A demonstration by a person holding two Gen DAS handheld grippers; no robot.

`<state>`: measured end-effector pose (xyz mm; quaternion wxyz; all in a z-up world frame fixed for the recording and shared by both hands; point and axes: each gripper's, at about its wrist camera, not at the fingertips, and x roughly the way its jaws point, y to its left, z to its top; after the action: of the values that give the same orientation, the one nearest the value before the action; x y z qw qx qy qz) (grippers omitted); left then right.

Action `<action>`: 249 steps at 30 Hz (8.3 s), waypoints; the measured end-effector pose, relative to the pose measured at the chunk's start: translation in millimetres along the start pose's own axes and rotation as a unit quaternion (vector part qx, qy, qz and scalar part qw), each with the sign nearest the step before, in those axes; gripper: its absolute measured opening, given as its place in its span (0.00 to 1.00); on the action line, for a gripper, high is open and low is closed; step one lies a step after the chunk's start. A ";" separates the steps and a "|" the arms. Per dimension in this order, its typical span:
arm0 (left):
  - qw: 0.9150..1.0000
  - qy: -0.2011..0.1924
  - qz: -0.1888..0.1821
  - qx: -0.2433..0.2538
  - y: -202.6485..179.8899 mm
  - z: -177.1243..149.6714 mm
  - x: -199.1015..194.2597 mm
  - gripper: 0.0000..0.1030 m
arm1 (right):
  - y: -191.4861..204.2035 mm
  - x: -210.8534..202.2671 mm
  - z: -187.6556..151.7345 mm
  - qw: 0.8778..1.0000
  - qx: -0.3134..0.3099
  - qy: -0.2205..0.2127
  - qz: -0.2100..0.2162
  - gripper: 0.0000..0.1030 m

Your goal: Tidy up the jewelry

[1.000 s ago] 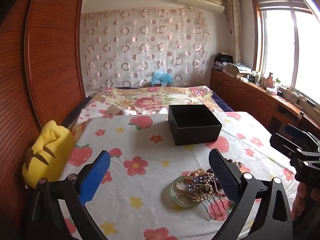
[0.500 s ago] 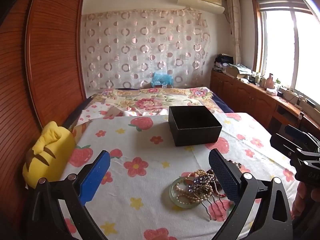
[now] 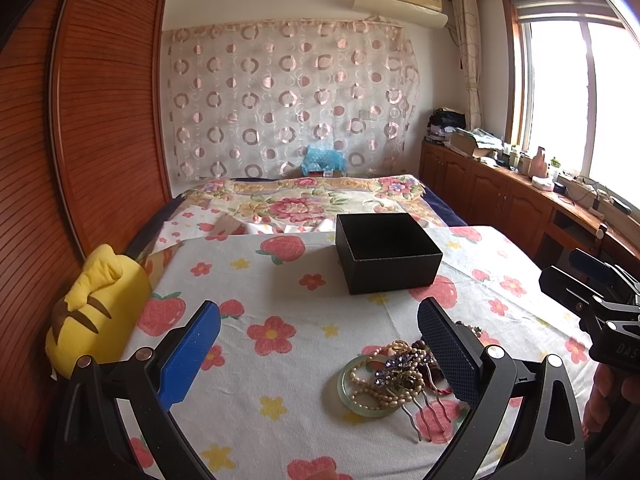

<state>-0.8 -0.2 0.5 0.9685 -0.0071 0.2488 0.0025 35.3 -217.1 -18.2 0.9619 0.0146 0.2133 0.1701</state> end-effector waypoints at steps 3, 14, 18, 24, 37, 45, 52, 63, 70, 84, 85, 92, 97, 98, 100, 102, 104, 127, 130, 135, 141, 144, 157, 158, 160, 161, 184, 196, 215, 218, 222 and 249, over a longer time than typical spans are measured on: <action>1.000 -0.002 -0.001 -0.001 0.4 0.0 -0.2 0.93 | 0.5 0.1 0.2 1.000 0.000 0.000 0.000 0.98; 1.000 -0.006 -0.003 -0.003 1.6 0.5 0.2 0.93 | 0.2 -0.2 0.1 1.000 0.001 -0.001 0.001 0.98; 1.000 -0.007 -0.003 -0.003 1.6 0.6 0.2 0.93 | 0.0 0.1 -0.4 1.000 0.001 -0.002 0.001 0.98; 1.000 -0.007 -0.003 -0.003 1.4 0.5 0.0 0.93 | -1.9 -1.2 4.9 1.000 0.002 -0.002 0.001 0.98; 1.000 -0.009 -0.003 -0.003 1.7 0.4 -0.3 0.93 | -2.2 -1.3 3.8 1.000 0.004 -0.003 0.002 0.98; 1.000 -0.009 -0.003 -0.003 1.7 0.2 -0.6 0.93 | -2.1 -1.8 4.2 1.000 0.004 -0.004 0.002 0.98; 1.000 -0.010 -0.003 -0.003 2.2 1.0 -3.8 0.93 | -2.7 -1.9 3.9 1.000 0.005 -0.004 0.002 0.98; 1.000 -0.004 -0.005 -0.003 4.0 1.0 -5.9 0.93 | -1.9 -2.8 6.8 1.000 0.005 0.001 0.004 0.98; 1.000 0.025 -0.012 0.005 -6.1 -12.8 16.5 0.93 | 1.1 7.0 -10.7 1.000 -0.003 0.020 0.014 0.98; 0.990 0.118 -0.061 0.042 -0.9 -40.9 69.1 0.92 | -11.2 41.3 -61.6 0.990 -0.041 0.127 0.034 0.72; 0.990 0.122 -0.065 0.043 -0.7 -42.2 71.6 0.92 | -12.1 44.2 -65.4 0.989 -0.043 0.135 0.036 0.70; 0.981 0.153 -0.102 0.065 -7.4 -45.5 87.7 0.59 | -15.3 59.6 -82.1 0.982 -0.048 0.174 0.061 0.60; 0.971 0.178 -0.135 0.085 -14.8 -40.9 107.1 0.47 | -14.9 61.3 -84.2 0.979 -0.050 0.186 0.071 0.59; 0.970 0.181 -0.136 0.086 -15.9 -40.2 109.3 0.45 | -14.8 60.9 -84.5 0.979 -0.050 0.186 0.073 0.59; 0.968 0.189 -0.141 0.087 -17.9 -38.7 117.2 0.38 | -14.8 60.7 -84.8 0.978 -0.051 0.187 0.074 0.59; 0.965 0.199 -0.150 0.084 -19.2 -37.8 124.0 0.32 | -14.5 60.7 -84.7 0.978 -0.053 0.189 0.075 0.59; 0.963 0.206 -0.155 0.083 -21.1 -37.4 129.6 0.30 | -13.9 61.0 -84.5 0.977 -0.054 0.190 0.076 0.59; 0.965 0.192 -0.156 0.082 -15.6 -18.0 130.4 0.03 | -10.0 64.8 -86.6 0.974 -0.067 0.200 0.083 0.59; 0.971 0.171 -0.149 0.070 -5.7 -6.5 121.1 0.03 | -11.9 66.4 -86.3 0.973 -0.063 0.205 0.086 0.57; 0.978 0.138 -0.145 0.058 1.2 10.8 102.4 0.03 | -15.2 70.4 -86.5 0.972 -0.067 0.214 0.075 0.37; 0.983 0.101 -0.143 0.048 -0.5 30.5 82.8 0.03 | -19.8 70.4 -87.2 0.971 -0.083 0.218 0.057 0.12; 0.985 0.084 -0.145 0.049 -3.1 40.4 72.9 0.03 | -22.1 69.4 -86.8 0.970 -0.089 0.219 0.057 0.06; 0.984 0.034 -0.167 0.052 -15.1 77.9 40.8 0.03 | -24.1 62.3 -76.2 0.974 -0.090 0.201 0.052 0.05; 0.984 0.031 -0.168 0.053 -15.6 80.1 38.3 0.03 | -24.4 62.2 -75.8 0.974 -0.089 0.200 0.052 0.05; 0.983 0.022 -0.173 0.058 -19.8 86.9 32.2 0.03 | -24.3 63.1 -75.1 0.974 -0.088 0.200 0.052 0.05; 0.983 0.017 -0.172 0.060 -20.6 88.5 30.4 0.03 | -24.7 62.9 -74.9 0.975 -0.088 0.199 0.052 0.06; 0.985 -0.054 -0.148 0.071 -23.3 136.7 -4.2 0.03 | -25.2 59.0 -46.5 0.981 -0.086 0.169 0.047 0.06; 0.986 -0.062 -0.130 0.078 -25.3 160.1 0.7 0.03 | -19.8 73.0 -8.0 0.983 -0.103 0.142 0.050 0.06; 0.991 -0.045 -0.100 0.071 -15.6 186.9 54.4 0.03 | -32.0 177.5 54.8 0.987 -0.085 0.130 0.044 0.06; 0.992 -0.045 -0.094 0.068 -14.9 191.9 60.3 0.03 | -28.0 193.0 59.8 0.986 -0.082 0.136 0.055 0.06; 0.993 -0.044 -0.090 0.066 -15.4 197.1 68.8 0.03 | -22.3 219.8 58.9 0.981 -0.080 0.161 0.072 0.07; 0.996 -0.015 -0.073 0.053 -29.9 201.0 131.8 0.03 | -43.5 177.2 44.9 0.983 -0.070 0.144 0.095 0.10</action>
<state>211.8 -26.9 113.4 0.9687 0.0256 0.2331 -0.0814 218.7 -197.0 -53.7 0.8995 -0.0570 0.3347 0.2751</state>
